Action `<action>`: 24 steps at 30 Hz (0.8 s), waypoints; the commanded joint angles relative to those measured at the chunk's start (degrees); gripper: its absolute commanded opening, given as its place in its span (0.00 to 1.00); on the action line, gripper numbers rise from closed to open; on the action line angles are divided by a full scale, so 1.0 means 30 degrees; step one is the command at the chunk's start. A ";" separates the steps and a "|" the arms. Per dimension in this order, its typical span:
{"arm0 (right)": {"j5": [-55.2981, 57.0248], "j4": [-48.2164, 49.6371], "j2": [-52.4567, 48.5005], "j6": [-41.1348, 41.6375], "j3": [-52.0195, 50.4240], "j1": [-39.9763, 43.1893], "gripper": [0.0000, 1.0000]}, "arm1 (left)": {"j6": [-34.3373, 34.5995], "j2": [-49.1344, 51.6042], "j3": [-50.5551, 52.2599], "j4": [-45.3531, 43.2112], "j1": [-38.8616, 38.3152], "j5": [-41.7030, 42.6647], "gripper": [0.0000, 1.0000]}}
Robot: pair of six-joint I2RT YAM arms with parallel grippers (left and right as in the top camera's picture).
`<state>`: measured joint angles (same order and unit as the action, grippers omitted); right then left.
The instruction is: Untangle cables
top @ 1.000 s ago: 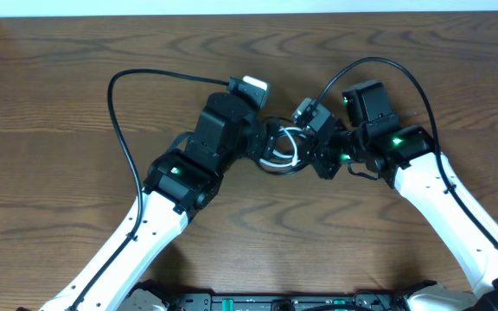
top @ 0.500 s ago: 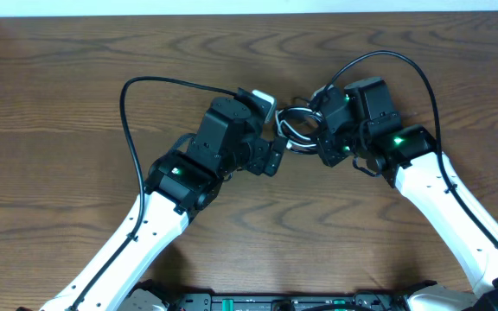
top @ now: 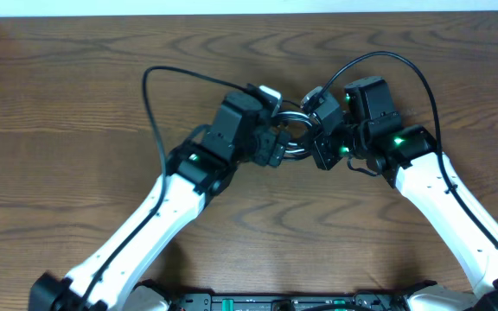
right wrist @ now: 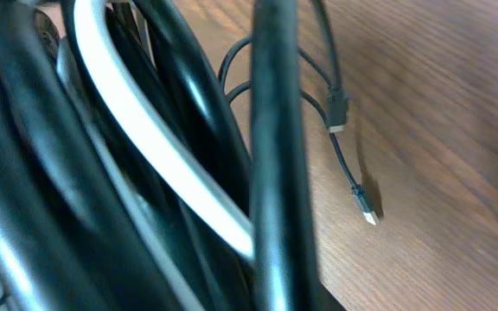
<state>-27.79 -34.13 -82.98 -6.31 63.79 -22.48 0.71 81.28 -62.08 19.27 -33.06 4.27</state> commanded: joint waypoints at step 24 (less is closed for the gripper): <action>1.4127 -0.2718 0.0583 1.0098 0.0102 0.4532 0.01 | -0.2084 -0.3657 -0.0007 0.3883 0.0109 -0.4641 0.07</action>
<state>-13.76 -40.84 -80.82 17.47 64.58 -20.95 -4.60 76.31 -62.11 24.93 -36.67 8.21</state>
